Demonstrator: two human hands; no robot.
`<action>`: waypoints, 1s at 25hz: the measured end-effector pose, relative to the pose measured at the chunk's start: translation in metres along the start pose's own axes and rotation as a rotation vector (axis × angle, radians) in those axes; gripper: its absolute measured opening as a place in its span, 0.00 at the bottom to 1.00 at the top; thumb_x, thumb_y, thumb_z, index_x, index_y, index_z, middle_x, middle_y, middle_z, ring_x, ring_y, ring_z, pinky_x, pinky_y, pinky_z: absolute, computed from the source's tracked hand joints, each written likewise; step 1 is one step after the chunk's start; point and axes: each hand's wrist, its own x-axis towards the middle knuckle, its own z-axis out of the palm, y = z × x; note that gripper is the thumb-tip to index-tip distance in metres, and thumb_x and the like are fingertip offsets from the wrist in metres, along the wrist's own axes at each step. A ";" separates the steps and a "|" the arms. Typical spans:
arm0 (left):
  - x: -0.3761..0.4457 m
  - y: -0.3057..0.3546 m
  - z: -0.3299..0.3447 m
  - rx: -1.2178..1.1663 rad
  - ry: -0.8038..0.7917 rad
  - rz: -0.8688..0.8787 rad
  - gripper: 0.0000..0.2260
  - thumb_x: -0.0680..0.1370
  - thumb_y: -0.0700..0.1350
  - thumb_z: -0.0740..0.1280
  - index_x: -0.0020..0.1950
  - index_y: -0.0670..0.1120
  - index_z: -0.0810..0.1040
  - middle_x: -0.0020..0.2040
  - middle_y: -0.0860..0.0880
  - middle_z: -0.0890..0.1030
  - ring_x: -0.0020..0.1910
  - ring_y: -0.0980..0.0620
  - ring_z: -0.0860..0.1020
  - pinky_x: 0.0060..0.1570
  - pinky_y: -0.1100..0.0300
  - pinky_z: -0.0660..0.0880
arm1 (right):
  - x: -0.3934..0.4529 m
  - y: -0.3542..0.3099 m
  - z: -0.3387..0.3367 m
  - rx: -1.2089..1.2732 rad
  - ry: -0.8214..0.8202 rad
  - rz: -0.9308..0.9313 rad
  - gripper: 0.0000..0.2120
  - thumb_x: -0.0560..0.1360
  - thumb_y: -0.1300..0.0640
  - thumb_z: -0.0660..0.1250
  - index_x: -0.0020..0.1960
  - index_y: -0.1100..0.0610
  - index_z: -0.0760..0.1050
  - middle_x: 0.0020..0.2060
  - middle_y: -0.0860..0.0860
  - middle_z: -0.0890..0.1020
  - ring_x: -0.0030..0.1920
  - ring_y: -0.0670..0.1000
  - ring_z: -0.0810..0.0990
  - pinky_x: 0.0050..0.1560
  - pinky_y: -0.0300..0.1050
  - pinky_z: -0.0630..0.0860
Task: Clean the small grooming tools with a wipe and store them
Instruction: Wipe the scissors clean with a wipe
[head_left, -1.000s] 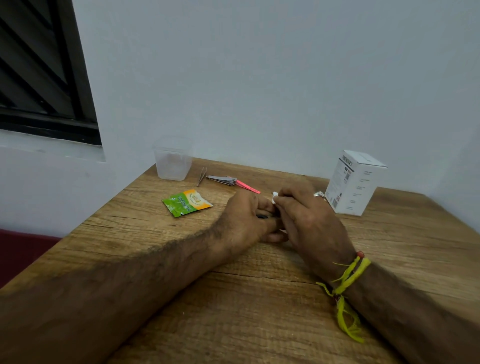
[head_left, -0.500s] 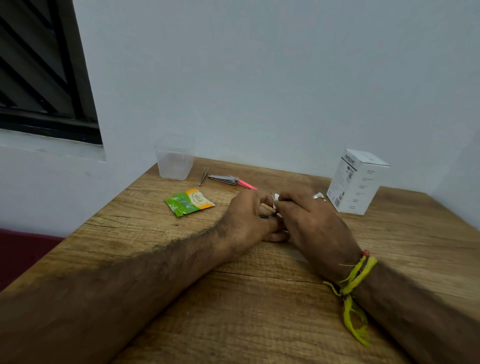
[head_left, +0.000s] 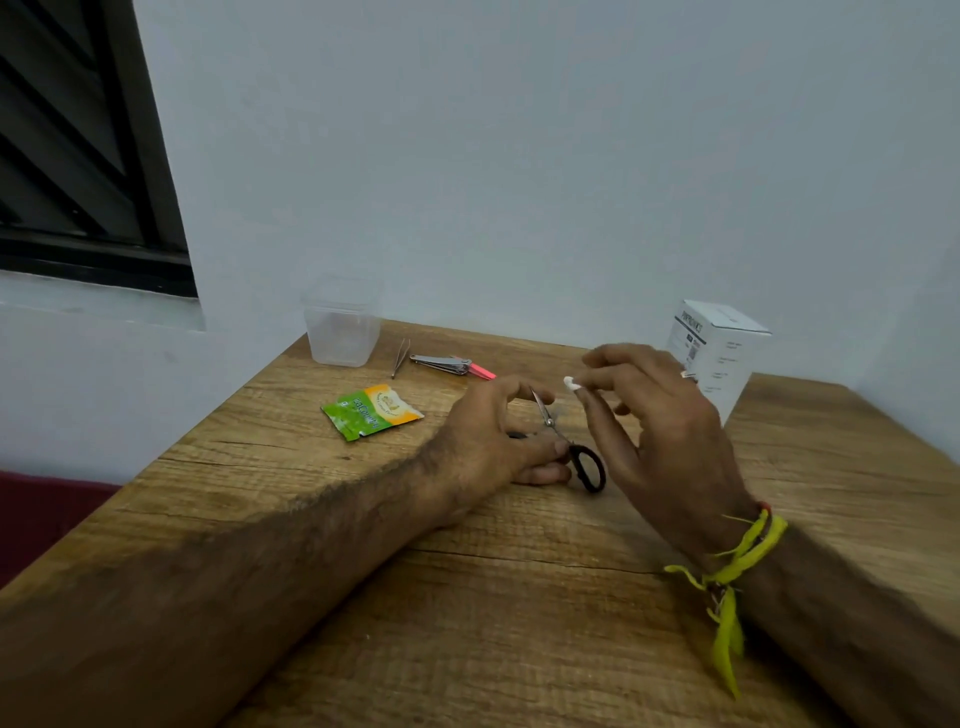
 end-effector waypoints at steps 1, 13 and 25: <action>0.000 0.000 -0.001 -0.009 0.000 -0.004 0.20 0.74 0.29 0.72 0.63 0.42 0.74 0.49 0.34 0.84 0.42 0.43 0.86 0.40 0.57 0.83 | -0.002 -0.001 0.001 -0.048 -0.031 -0.019 0.05 0.77 0.63 0.70 0.53 0.61 0.79 0.49 0.55 0.82 0.48 0.55 0.81 0.45 0.52 0.79; 0.006 -0.001 -0.008 0.004 -0.075 -0.006 0.11 0.84 0.38 0.60 0.66 0.41 0.74 0.54 0.35 0.84 0.49 0.44 0.84 0.47 0.59 0.82 | -0.009 -0.001 0.011 -0.021 -0.121 -0.077 0.11 0.74 0.64 0.69 0.56 0.60 0.81 0.49 0.55 0.84 0.48 0.56 0.82 0.46 0.55 0.80; 0.008 -0.004 -0.005 0.079 0.034 0.003 0.10 0.83 0.37 0.62 0.63 0.41 0.77 0.53 0.33 0.82 0.39 0.48 0.83 0.45 0.58 0.83 | -0.010 0.004 0.016 0.004 -0.166 -0.097 0.05 0.75 0.64 0.70 0.49 0.61 0.83 0.48 0.53 0.83 0.48 0.53 0.80 0.50 0.47 0.76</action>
